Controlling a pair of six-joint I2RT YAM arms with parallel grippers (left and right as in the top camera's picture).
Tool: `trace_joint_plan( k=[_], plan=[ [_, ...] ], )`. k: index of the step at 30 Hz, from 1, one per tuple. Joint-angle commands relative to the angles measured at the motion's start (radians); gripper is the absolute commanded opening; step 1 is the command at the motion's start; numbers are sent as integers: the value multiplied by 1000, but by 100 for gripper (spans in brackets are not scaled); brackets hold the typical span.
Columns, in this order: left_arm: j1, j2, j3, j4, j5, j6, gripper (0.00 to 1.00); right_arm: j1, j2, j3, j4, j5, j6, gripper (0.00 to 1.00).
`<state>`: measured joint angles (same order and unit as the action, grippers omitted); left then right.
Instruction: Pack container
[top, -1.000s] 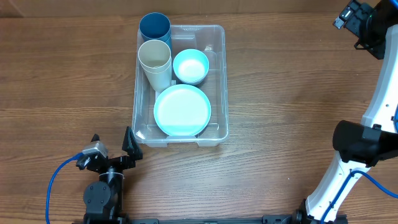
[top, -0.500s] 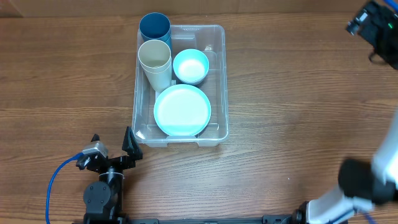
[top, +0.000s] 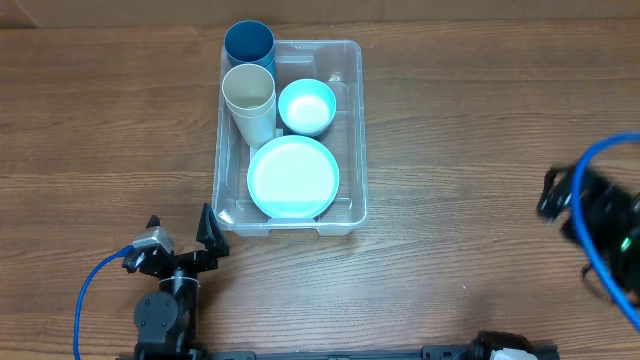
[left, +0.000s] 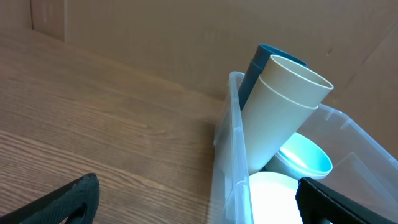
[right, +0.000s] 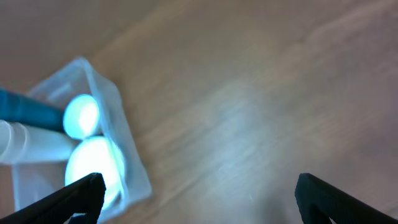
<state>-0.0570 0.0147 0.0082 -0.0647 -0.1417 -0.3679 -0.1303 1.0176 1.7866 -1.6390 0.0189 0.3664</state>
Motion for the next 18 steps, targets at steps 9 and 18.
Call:
trace_joint_plan(
  k=[9, 18],
  plan=[
    [7, -10, -3, 2, 8, -6, 100, 36, -330, -574, 835, 3, 5, 100],
    [7, -10, -3, 2, 8, -6, 100, 115, -604, -1087, 1601, -113, 5, 100]
  ],
)
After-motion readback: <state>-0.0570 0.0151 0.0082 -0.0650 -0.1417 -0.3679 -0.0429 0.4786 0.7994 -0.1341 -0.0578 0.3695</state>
